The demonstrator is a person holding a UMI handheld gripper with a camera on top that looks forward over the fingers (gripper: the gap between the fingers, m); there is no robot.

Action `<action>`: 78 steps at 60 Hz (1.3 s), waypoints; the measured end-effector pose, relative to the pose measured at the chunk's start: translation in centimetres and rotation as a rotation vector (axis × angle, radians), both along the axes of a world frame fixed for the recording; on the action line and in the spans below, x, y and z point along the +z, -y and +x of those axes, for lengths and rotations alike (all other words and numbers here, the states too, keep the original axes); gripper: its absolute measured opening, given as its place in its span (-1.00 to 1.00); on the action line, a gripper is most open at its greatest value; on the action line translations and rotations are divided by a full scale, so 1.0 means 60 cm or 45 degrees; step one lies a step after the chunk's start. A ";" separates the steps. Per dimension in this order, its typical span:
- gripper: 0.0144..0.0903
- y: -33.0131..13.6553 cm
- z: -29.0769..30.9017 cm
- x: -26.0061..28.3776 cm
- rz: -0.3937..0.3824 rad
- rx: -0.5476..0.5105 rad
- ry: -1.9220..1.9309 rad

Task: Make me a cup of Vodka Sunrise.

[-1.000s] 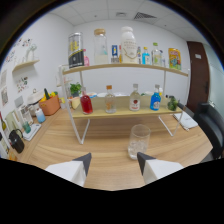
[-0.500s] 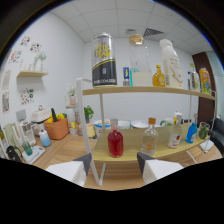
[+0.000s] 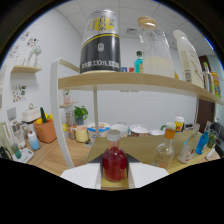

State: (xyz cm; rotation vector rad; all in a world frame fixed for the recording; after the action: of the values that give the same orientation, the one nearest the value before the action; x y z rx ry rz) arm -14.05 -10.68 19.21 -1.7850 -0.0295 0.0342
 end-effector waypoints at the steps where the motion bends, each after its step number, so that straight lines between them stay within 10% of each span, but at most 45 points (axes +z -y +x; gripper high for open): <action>1: -0.42 0.000 0.001 -0.001 -0.006 -0.005 0.003; 49: -0.48 0.208 0.118 -0.074 -0.119 -0.060 0.028; 78: -0.47 0.161 0.165 -0.001 -0.081 -0.098 -1.573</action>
State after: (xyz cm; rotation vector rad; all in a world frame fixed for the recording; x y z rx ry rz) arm -4.15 -20.33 19.18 -1.5614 0.9238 1.0681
